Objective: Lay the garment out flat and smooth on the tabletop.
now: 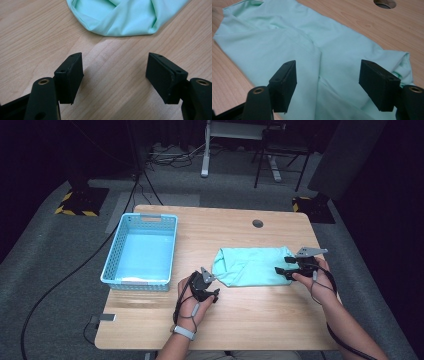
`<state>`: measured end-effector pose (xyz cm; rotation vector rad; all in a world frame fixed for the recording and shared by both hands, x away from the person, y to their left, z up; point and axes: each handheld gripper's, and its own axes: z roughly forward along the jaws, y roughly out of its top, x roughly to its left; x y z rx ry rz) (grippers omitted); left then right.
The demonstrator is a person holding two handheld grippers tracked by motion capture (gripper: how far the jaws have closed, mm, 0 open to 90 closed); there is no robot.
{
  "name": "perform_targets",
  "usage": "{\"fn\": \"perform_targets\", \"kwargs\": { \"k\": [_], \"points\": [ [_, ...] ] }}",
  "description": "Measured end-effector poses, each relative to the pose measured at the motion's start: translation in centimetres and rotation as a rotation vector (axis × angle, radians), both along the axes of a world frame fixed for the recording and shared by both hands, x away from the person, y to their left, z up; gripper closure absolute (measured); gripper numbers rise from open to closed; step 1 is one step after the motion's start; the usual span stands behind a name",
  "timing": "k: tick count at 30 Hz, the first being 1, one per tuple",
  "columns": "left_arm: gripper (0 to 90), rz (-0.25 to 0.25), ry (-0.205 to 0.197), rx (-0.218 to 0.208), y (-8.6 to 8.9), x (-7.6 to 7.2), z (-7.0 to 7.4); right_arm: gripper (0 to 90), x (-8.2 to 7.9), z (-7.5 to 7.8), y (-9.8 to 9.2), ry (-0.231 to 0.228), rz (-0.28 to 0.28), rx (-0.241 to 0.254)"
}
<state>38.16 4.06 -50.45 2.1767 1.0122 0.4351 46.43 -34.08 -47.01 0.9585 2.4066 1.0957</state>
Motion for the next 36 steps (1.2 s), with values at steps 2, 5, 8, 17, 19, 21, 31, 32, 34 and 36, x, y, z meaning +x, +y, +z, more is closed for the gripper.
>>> {"fn": "perform_targets", "kwargs": {
  "k": [2,5,8,17,19,21,31,32,34,36],
  "points": [
    [29.6,0.004,-0.002,0.006,0.2,-0.1,0.0,30.9,0.3,-0.1,0.4,0.002,0.006,-0.002],
    [28.2,0.005,0.002,-0.010,0.4,-0.1,-0.1,30.9,0.7,-0.2,1.1,0.005,0.013,-0.006],
    [24.8,0.009,-0.003,-0.034,0.5,-0.1,-0.4,31.0,1.2,-0.4,1.7,0.011,0.022,-0.008],
    [21.0,0.003,0.002,-0.030,0.6,0.1,-0.4,31.2,2.5,-1.5,3.8,0.046,0.057,-0.028],
    [21.0,0.003,0.003,-0.030,0.6,0.1,-0.4,31.7,2.6,-1.8,4.2,0.052,0.065,-0.033],
    [21.0,0.004,0.003,-0.031,0.5,0.1,-0.4,32.8,2.9,-2.0,4.4,0.056,0.073,-0.044],
    [21.0,0.003,0.002,-0.030,0.6,0.1,-0.4,86.6,2.2,-1.4,5.0,0.082,0.157,-0.090],
    [21.0,0.003,0.002,-0.030,0.6,0.1,-0.4,87.5,1.9,-1.2,5.0,0.070,0.161,-0.087],
    [21.0,0.003,0.002,-0.030,0.6,0.1,-0.4,87.7,1.4,-0.6,4.9,0.049,0.174,-0.075],
    [21.0,0.003,0.002,-0.030,0.6,0.1,-0.4,87.7,0.7,-0.1,4.7,0.023,0.191,-0.065]
  ]
}}
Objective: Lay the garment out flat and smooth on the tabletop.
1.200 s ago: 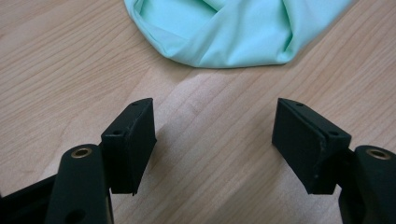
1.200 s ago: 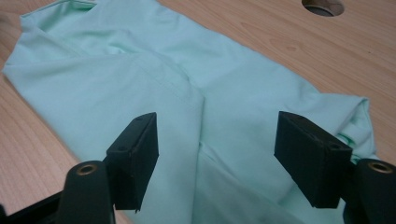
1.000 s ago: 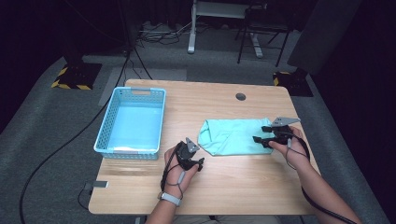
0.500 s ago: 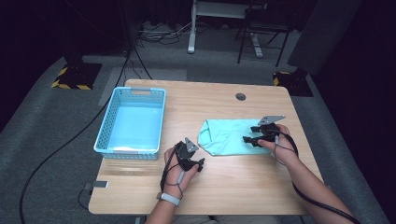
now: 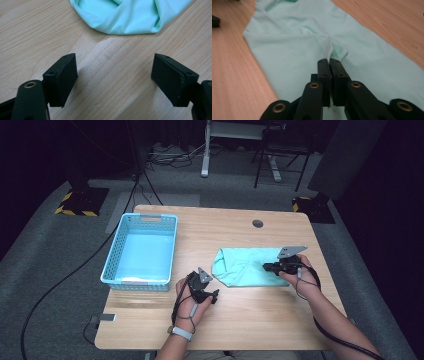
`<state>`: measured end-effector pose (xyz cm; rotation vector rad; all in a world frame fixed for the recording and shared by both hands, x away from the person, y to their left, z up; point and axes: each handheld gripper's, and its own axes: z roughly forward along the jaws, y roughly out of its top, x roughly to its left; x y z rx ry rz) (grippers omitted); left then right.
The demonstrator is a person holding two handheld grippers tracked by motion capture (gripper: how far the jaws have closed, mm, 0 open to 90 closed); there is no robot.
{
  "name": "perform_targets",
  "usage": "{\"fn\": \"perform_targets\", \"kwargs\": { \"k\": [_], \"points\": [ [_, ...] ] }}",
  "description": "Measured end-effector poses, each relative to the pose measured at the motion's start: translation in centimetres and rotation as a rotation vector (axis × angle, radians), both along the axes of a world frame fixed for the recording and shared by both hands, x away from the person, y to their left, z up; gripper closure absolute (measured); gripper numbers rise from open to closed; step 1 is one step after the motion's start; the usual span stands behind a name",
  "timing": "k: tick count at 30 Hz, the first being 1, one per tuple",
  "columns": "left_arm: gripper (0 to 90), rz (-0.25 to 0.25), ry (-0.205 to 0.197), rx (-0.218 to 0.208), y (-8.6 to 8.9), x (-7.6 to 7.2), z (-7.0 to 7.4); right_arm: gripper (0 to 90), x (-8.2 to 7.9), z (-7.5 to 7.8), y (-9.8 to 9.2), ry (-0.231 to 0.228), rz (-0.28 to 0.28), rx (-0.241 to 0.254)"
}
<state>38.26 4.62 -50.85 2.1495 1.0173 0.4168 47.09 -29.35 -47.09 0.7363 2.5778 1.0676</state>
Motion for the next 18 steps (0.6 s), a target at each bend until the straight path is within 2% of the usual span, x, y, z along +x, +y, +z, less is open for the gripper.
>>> {"fn": "perform_targets", "kwargs": {
  "k": [3,6,8,10,12,15,18],
  "points": [
    [21.0,0.000,0.000,0.000,0.0,0.0,0.0,86.2,-1.6,0.8,-0.5,-0.024,0.022,0.014],
    [21.0,0.000,0.000,0.001,0.0,0.0,0.0,81.7,-5.1,1.5,-1.2,-0.038,0.078,0.029],
    [21.0,0.000,0.001,0.000,0.0,0.0,0.0,73.1,-7.4,1.6,-1.9,-0.012,0.153,0.030],
    [21.0,0.002,-0.001,0.002,0.0,0.0,0.0,65.7,-9.1,1.8,-3.1,0.025,0.181,0.083],
    [21.1,0.002,-0.001,0.002,-0.1,0.0,0.0,58.8,-9.8,2.4,-4.3,0.015,0.152,0.136],
    [21.0,0.004,0.000,0.000,-0.1,0.0,0.0,52.7,-9.7,3.0,-5.4,-0.013,0.082,0.169],
    [21.0,0.006,-0.001,0.000,-0.1,0.0,0.0,47.5,-9.0,2.9,-4.9,-0.035,0.053,0.132]
  ]
}}
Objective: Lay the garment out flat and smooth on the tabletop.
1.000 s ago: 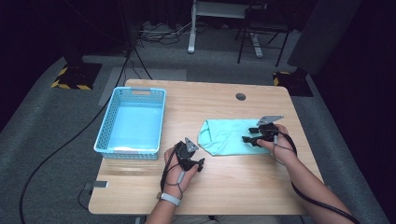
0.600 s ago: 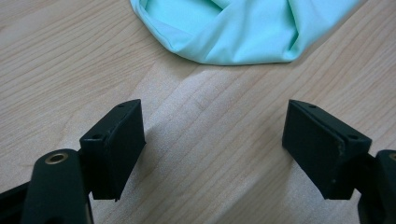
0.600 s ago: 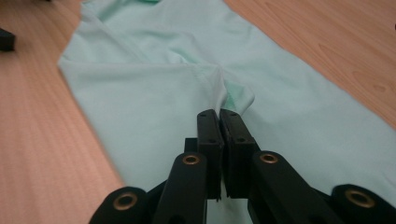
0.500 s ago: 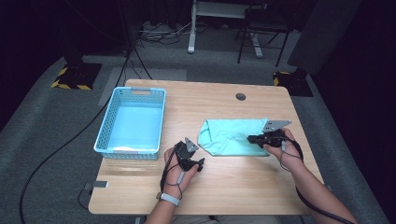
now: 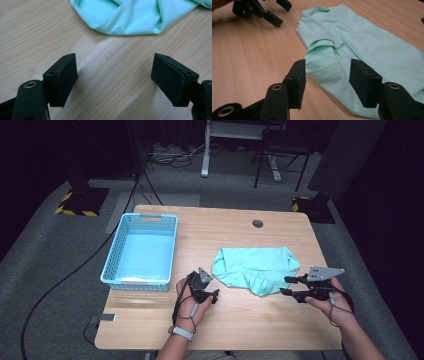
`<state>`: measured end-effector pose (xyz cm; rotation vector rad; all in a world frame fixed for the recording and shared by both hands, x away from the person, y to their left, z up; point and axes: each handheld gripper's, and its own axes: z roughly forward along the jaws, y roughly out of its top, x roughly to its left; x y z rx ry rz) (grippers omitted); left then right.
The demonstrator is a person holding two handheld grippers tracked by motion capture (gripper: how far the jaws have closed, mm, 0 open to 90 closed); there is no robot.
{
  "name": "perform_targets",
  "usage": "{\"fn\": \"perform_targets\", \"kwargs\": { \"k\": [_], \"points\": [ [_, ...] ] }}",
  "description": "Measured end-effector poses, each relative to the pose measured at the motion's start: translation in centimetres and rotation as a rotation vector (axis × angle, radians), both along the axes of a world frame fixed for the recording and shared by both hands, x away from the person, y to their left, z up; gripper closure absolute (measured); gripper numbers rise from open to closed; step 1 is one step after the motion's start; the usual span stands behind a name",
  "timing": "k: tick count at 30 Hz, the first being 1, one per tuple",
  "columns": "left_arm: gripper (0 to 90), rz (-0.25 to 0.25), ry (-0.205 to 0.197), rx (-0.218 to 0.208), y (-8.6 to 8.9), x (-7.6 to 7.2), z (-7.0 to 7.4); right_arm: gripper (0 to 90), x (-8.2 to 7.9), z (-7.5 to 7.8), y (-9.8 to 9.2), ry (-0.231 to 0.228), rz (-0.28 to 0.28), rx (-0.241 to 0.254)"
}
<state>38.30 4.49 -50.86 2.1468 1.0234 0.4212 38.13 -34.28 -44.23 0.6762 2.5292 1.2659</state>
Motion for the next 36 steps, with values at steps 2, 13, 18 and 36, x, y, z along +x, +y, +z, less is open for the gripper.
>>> {"fn": "perform_targets", "kwargs": {
  "k": [2,13,18,36],
  "points": [
    [21.0,0.001,0.000,0.000,0.0,0.0,0.0,44.9,0.3,-0.4,1.0,-0.014,0.019,-0.026],
    [21.0,0.001,0.000,0.000,0.0,0.0,0.0,48.4,1.3,-3.6,7.0,-0.013,0.153,-0.094],
    [21.0,0.001,0.000,0.000,0.0,0.0,0.0,52.9,2.0,-5.3,8.4,-0.007,0.161,-0.145],
    [21.0,0.001,0.001,0.000,-0.1,0.2,0.0,89.0,0.5,-4.0,7.6,0.083,0.192,-0.149]
  ]
}}
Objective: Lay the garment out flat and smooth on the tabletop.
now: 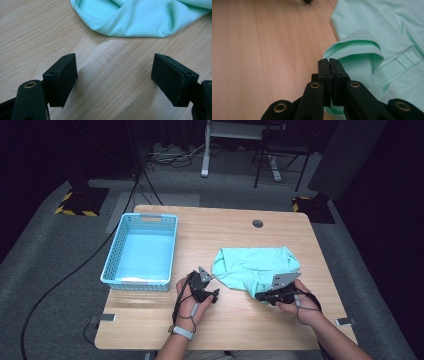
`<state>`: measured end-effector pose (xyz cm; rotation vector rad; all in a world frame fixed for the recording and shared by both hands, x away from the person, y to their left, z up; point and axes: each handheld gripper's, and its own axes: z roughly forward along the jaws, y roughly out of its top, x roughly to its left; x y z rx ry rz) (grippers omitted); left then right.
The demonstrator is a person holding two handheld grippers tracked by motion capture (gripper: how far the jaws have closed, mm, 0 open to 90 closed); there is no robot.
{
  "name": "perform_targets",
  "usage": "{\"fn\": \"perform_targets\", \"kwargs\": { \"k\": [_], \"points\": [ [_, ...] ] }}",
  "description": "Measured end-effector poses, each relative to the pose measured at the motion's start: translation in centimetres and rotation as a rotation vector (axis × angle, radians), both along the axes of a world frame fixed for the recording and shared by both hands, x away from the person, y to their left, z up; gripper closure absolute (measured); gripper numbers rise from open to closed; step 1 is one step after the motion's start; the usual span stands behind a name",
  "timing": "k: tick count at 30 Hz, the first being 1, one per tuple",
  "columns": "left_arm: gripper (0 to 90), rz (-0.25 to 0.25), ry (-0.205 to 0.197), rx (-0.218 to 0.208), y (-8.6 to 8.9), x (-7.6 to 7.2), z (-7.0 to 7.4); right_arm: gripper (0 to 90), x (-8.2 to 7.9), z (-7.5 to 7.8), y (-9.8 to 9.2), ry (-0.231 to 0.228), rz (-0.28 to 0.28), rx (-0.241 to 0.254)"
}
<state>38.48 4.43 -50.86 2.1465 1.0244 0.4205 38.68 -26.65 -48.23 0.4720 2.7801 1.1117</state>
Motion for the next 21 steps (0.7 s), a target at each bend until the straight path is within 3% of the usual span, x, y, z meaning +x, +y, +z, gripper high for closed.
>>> {"fn": "perform_targets", "kwargs": {
  "k": [5,6,8,9,16,21],
  "points": [
    [21.0,0.000,0.000,0.001,0.0,0.0,0.0,88.1,-3.1,1.7,-1.2,0.024,0.033,-0.026],
    [21.0,0.000,0.000,0.001,0.0,0.0,0.0,85.3,-3.5,1.8,-1.5,0.040,0.029,-0.035],
    [21.0,0.000,0.000,0.001,0.0,0.0,0.0,70.7,-4.1,1.8,-2.0,0.083,0.011,-0.042],
    [21.0,0.000,-0.001,0.001,0.0,0.0,0.0,65.7,-4.1,1.9,-2.2,0.075,-0.004,-0.016],
    [21.0,0.001,-0.001,0.000,0.0,0.0,0.0,59.4,-1.5,2.7,-3.2,0.015,-0.127,0.038],
    [21.0,0.001,-0.001,-0.001,0.0,0.1,0.0,58.1,1.3,1.7,-2.9,-0.012,-0.190,0.015]
  ]
}}
